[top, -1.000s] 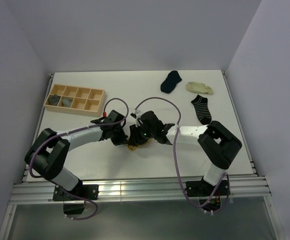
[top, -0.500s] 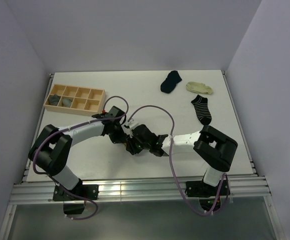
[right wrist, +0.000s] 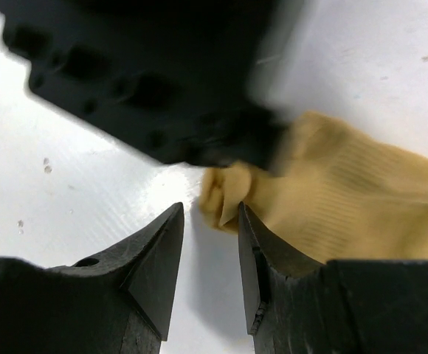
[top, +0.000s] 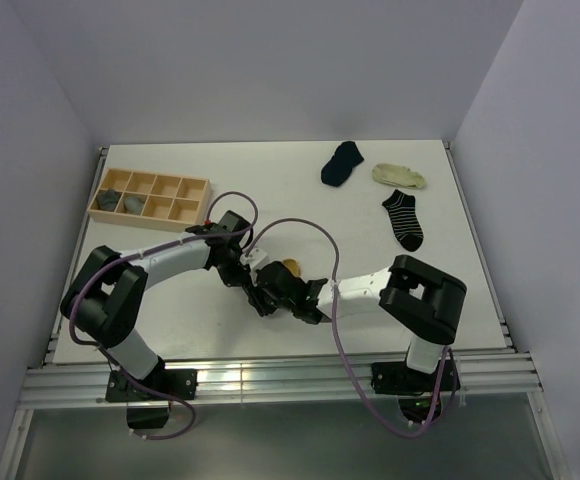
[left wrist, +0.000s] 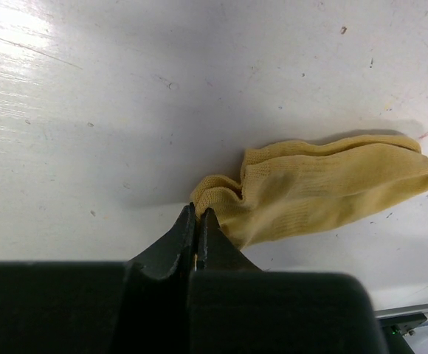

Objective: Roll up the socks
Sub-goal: Roll the sock at the center of the board.

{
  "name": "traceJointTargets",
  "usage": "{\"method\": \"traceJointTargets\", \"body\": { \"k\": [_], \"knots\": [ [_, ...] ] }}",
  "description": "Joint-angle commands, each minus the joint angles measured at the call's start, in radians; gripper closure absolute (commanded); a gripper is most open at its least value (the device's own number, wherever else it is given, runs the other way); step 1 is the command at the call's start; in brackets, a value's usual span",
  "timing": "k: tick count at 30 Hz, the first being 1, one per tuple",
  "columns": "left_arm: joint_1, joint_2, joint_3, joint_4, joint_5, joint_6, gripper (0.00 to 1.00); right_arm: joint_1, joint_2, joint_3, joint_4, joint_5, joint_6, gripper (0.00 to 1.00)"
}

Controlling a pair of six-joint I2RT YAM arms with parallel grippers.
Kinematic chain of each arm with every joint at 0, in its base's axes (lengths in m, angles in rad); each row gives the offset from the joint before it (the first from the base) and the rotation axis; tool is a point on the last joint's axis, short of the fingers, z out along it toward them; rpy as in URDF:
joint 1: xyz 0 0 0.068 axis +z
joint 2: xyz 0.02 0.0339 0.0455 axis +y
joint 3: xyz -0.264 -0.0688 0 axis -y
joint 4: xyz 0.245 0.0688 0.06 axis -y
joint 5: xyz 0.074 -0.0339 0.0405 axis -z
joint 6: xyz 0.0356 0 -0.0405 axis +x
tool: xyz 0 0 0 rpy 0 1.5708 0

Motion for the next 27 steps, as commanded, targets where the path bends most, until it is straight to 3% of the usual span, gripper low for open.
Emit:
{"method": "traceJointTargets", "body": {
  "k": [1, 11, 17, 18, 24, 25, 27],
  "knots": [
    [0.004, 0.009, 0.037, -0.012, 0.003, -0.008, 1.0, 0.027, 0.03, 0.027, 0.045, 0.045, -0.029, 0.57],
    [0.005, 0.021, 0.052, -0.026, 0.02, -0.017, 1.0, 0.065, 0.107, 0.059, 0.025, 0.213, -0.041, 0.62],
    [0.005, 0.021, 0.054, -0.029, 0.018, -0.021, 1.0, 0.062, 0.099, 0.044, 0.02, 0.235, -0.023, 0.96],
    [0.005, 0.023, 0.052, -0.028, 0.02, -0.023, 1.0, 0.062, 0.087, 0.036, 0.019, 0.229, -0.02, 1.0],
    [0.01, 0.001, 0.032, -0.005, 0.005, -0.035, 1.0, 0.019, 0.013, -0.014, 0.019, 0.046, 0.026, 1.0],
    [0.015, -0.006, 0.024, 0.002, 0.001, -0.038, 0.98, 0.007, -0.005, -0.022, 0.02, 0.005, 0.037, 1.0],
    [0.024, -0.034, 0.003, 0.025, -0.012, -0.047, 0.84, -0.041, -0.017, -0.042, 0.031, -0.109, 0.078, 1.0]
  ]
}}
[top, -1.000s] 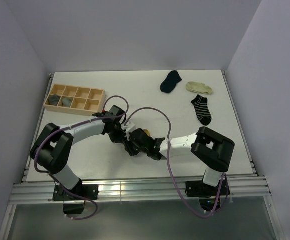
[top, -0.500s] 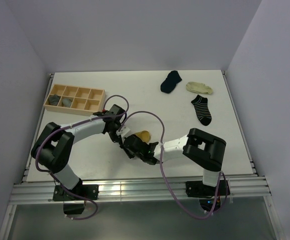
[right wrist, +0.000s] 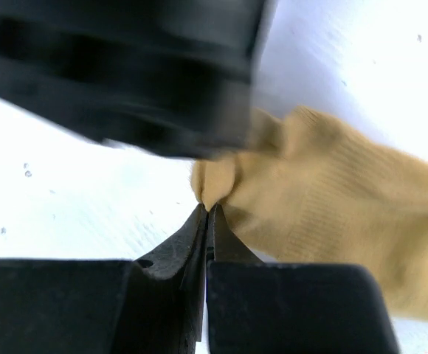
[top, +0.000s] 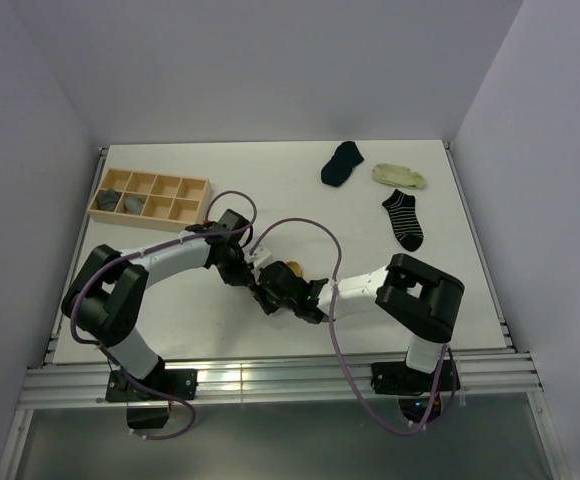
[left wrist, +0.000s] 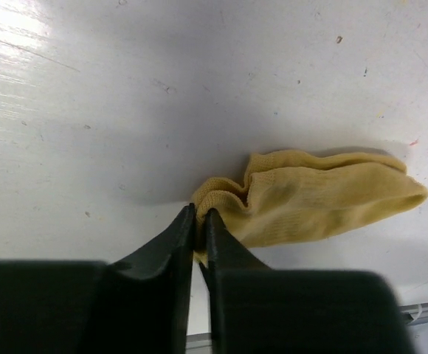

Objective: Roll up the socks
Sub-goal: Roll the sock at the center of the board.

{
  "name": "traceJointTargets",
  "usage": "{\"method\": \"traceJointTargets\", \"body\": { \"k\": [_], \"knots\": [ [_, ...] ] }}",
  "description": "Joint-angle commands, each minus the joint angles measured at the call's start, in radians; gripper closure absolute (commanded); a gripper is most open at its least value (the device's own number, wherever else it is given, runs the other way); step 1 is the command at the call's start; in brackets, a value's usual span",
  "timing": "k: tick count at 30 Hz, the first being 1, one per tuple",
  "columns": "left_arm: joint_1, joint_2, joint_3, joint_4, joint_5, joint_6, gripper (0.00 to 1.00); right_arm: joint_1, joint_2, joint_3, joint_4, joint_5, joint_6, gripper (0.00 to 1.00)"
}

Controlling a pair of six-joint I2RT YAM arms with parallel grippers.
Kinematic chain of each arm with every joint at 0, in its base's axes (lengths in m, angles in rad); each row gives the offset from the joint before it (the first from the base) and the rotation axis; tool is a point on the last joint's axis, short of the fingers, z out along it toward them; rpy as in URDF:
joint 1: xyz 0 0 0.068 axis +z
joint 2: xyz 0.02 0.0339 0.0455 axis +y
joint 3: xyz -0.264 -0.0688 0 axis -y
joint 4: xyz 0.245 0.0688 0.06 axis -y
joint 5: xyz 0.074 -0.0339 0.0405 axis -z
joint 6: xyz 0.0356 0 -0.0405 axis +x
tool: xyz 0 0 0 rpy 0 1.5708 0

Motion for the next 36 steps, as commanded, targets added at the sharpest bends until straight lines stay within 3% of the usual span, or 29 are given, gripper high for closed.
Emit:
{"method": "traceJointTargets", "body": {
  "k": [1, 4, 7, 10, 17, 26, 36],
  "knots": [
    [0.022, -0.058, -0.021, 0.04, -0.022, -0.027, 0.8, -0.07, -0.058, -0.039, 0.004, -0.211, 0.078, 1.0],
    [0.034, -0.104, -0.046, 0.061, -0.022, -0.035, 0.6, -0.145, -0.069, -0.063, 0.042, -0.378, 0.135, 1.0],
    [0.04, -0.16, -0.078, 0.084, -0.071, -0.042, 0.47, -0.214, -0.056, -0.075, 0.114, -0.561, 0.2, 1.0],
    [0.04, -0.198, -0.11, 0.126, -0.082, -0.047, 0.43, -0.285, -0.003, -0.085, 0.177, -0.727, 0.285, 1.0],
    [0.04, -0.273, -0.221, 0.233, -0.018, -0.001, 0.52, -0.398, 0.123, -0.114, 0.411, -0.944, 0.486, 1.0],
    [0.04, -0.303, -0.311, 0.304, 0.068, 0.031, 0.72, -0.464, 0.226, -0.101, 0.429, -0.98, 0.583, 1.0],
    [0.0, -0.223, -0.338, 0.388, 0.143, 0.07, 0.66, -0.488, 0.238, -0.075, 0.363, -0.974, 0.583, 1.0]
  ]
}}
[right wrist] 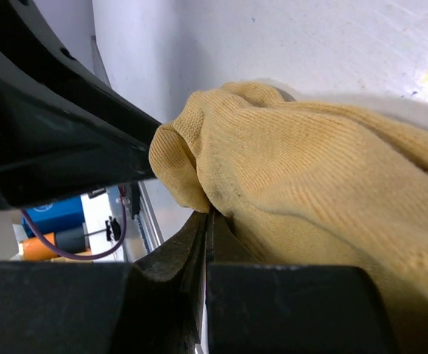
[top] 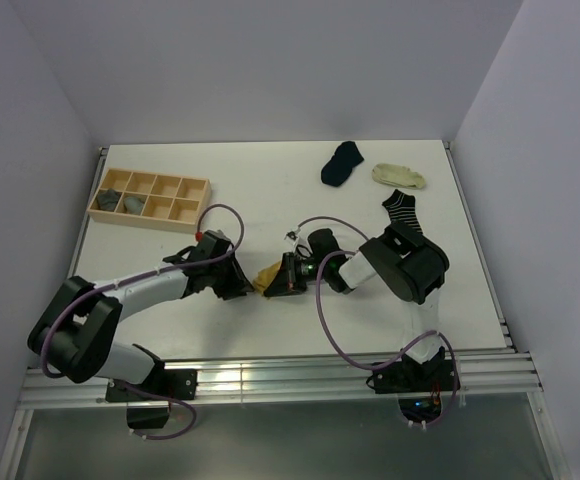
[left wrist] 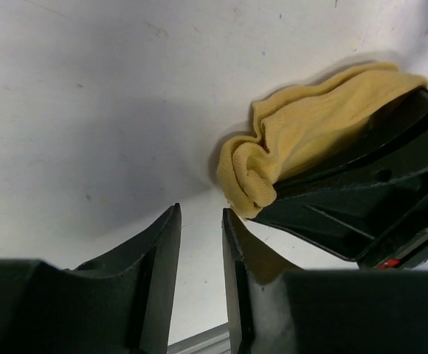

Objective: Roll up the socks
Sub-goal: Roll the sock at the center of the board.

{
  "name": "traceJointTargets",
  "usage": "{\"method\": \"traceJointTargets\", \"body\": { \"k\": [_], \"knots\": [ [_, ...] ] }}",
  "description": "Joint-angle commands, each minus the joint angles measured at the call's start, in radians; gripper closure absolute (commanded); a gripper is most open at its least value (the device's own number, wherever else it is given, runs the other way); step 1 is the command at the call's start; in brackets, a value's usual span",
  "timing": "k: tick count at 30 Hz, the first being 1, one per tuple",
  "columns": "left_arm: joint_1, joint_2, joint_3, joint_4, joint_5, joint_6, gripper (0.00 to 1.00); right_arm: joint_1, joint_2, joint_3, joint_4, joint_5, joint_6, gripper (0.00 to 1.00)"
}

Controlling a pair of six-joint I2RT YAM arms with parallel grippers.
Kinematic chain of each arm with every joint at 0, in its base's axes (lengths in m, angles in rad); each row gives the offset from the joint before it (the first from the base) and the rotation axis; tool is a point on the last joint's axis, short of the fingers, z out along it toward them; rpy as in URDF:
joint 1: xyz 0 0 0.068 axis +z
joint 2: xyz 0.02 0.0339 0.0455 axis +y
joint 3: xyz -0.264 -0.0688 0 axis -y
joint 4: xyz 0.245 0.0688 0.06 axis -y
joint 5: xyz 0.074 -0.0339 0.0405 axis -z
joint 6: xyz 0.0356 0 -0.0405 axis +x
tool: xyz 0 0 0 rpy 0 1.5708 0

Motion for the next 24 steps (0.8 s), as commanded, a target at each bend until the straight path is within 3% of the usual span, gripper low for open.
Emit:
{"method": "traceJointTargets", "body": {
  "k": [1, 15, 24],
  "knots": [
    [-0.02, 0.035, -0.012, 0.075, 0.038, 0.032, 0.66, -0.012, 0.02, 0.023, -0.038, 0.013, -0.01, 1.0],
    [-0.029, 0.082, -0.041, 0.182, 0.006, 0.009, 0.64, -0.013, 0.04, 0.04, -0.057, -0.001, -0.008, 1.0],
    [-0.029, 0.075, -0.032, 0.199, -0.023, -0.004, 0.57, -0.013, 0.046, 0.054, -0.085, -0.007, -0.016, 1.0]
  ]
}}
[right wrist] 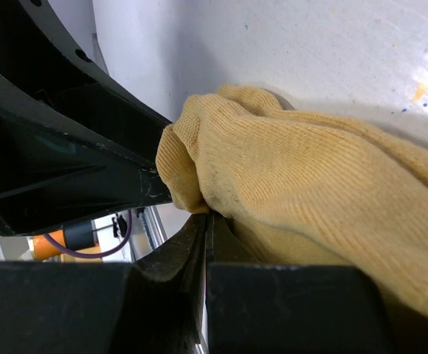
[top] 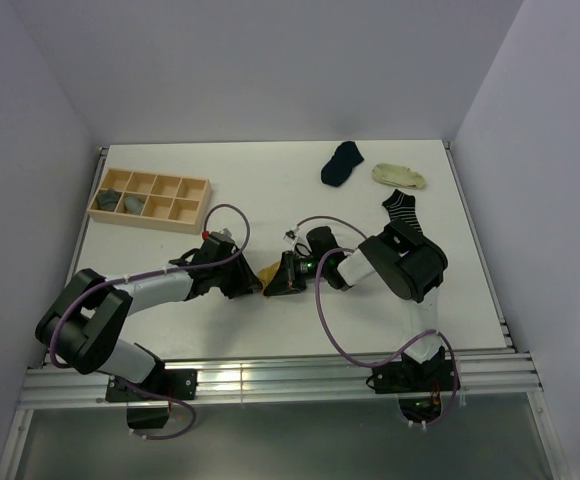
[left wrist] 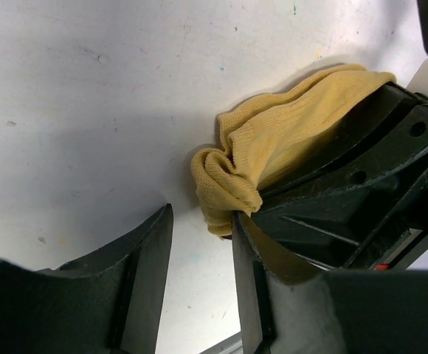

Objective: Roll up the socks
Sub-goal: Roll the sock at the center of the board.

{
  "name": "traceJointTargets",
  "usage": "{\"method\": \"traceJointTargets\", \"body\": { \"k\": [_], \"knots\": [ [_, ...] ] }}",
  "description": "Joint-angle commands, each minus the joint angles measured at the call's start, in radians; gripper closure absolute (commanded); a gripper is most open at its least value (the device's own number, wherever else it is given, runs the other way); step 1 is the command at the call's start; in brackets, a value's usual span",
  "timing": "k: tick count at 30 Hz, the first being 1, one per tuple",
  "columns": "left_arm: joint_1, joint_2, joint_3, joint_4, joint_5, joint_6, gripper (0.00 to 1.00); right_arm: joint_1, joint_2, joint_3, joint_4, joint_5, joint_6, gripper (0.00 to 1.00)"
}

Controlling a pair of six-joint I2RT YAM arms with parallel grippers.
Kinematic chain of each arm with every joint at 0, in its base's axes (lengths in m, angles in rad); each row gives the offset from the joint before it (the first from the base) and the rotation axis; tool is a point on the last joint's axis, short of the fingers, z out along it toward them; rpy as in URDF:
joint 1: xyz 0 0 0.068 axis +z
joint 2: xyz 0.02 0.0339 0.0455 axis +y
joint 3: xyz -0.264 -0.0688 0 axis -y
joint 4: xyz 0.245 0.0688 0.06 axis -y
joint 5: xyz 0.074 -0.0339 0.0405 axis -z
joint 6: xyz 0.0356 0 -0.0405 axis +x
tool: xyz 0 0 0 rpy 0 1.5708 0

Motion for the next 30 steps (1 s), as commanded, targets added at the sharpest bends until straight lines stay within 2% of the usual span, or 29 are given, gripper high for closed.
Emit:
{"method": "traceJointTargets", "body": {
  "k": [1, 9, 18, 21, 23, 24, 27, 28, 30],
  "knots": [
    [-0.004, 0.013, 0.001, 0.024, -0.046, -0.011, 0.56, -0.005, 0.034, 0.021, -0.026, 0.016, -0.015, 1.0],
    [-0.004, 0.059, 0.027, -0.015, -0.089, -0.016, 0.58, -0.006, 0.033, 0.033, -0.049, 0.016, -0.018, 1.0],
    [-0.004, 0.164, 0.087, -0.156, -0.146, 0.006, 0.66, -0.005, 0.019, 0.049, -0.113, 0.031, -0.047, 1.0],
    [-0.004, 0.215, 0.107, -0.197, -0.179, 0.01, 0.72, -0.003, -0.004, 0.056, -0.147, 0.042, -0.065, 0.99],
    [-0.004, 0.244, 0.113, -0.214, -0.189, 0.014, 0.77, -0.003, -0.021, 0.061, -0.191, 0.062, -0.09, 0.94],
    [-0.004, 0.252, 0.122, -0.237, -0.203, 0.017, 0.83, -0.002, -0.047, 0.064, -0.211, 0.073, -0.104, 0.92],
    [-0.004, 0.279, 0.148, -0.275, -0.216, 0.032, 0.93, -0.002, -0.123, 0.067, -0.294, 0.12, -0.159, 0.82],
    [-0.004, 0.283, 0.156, -0.286, -0.218, 0.035, 0.95, -0.002, -0.15, 0.068, -0.344, 0.136, -0.192, 0.75],
    [-0.004, 0.289, 0.177, -0.301, -0.218, 0.047, 0.98, 0.0, -0.196, 0.076, -0.41, 0.198, -0.233, 0.68]
  ]
}}
